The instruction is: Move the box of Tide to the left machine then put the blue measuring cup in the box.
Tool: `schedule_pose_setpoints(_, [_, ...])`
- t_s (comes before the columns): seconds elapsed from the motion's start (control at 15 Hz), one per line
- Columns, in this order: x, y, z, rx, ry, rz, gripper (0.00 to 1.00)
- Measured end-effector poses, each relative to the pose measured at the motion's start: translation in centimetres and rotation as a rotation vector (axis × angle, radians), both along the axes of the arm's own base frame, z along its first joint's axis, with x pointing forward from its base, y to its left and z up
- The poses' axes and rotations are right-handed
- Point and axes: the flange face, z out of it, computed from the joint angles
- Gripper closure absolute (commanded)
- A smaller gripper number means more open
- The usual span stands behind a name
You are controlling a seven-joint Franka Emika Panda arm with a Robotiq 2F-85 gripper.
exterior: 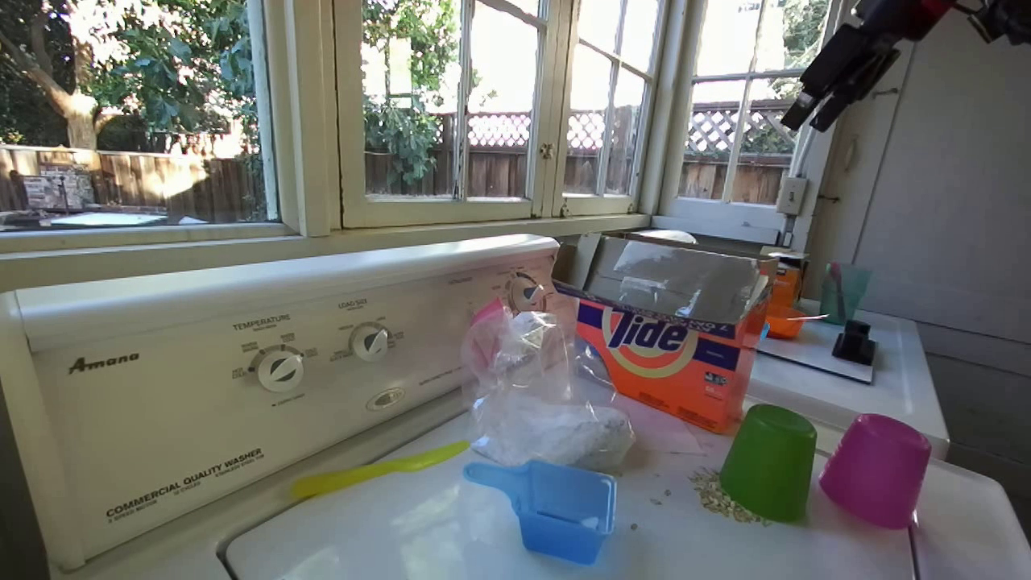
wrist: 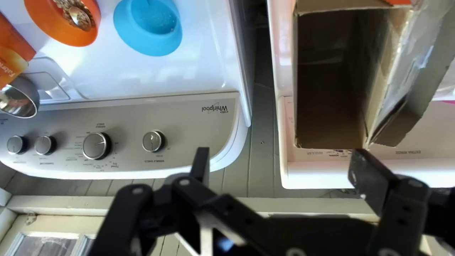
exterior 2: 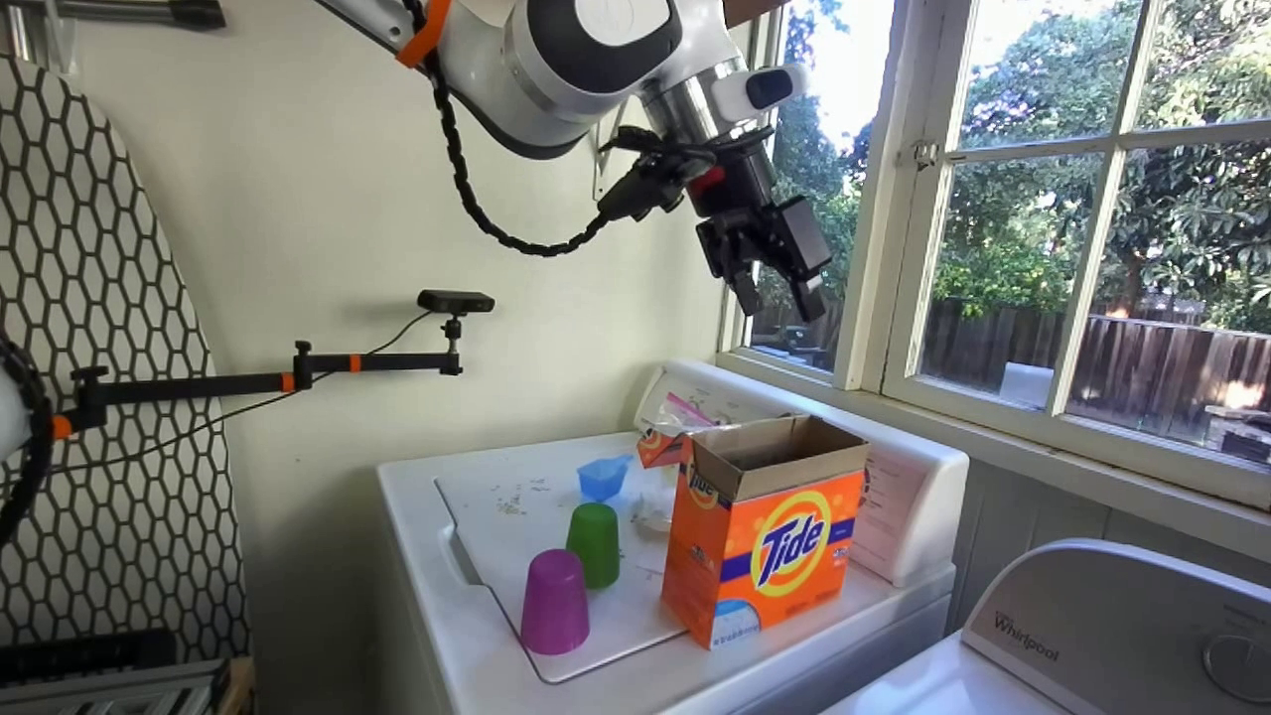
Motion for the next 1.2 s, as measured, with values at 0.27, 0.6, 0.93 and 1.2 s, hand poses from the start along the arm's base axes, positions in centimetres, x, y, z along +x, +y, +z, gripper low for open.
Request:
schedule_pose_setpoints(0.27, [-0.4,3.9,2.2,-0.011,-0.023,0.072,0.0])
schedule_pose_setpoints(0.6, [-0.5,4.9,2.9,-0.014,-0.033,0.099,0.0])
schedule_pose_setpoints(0.93, [-0.5,4.8,2.9,-0.014,-0.033,0.096,0.0])
schedule_pose_setpoints(1.2, [-0.5,4.8,2.9,-0.014,-0.033,0.096,0.0])
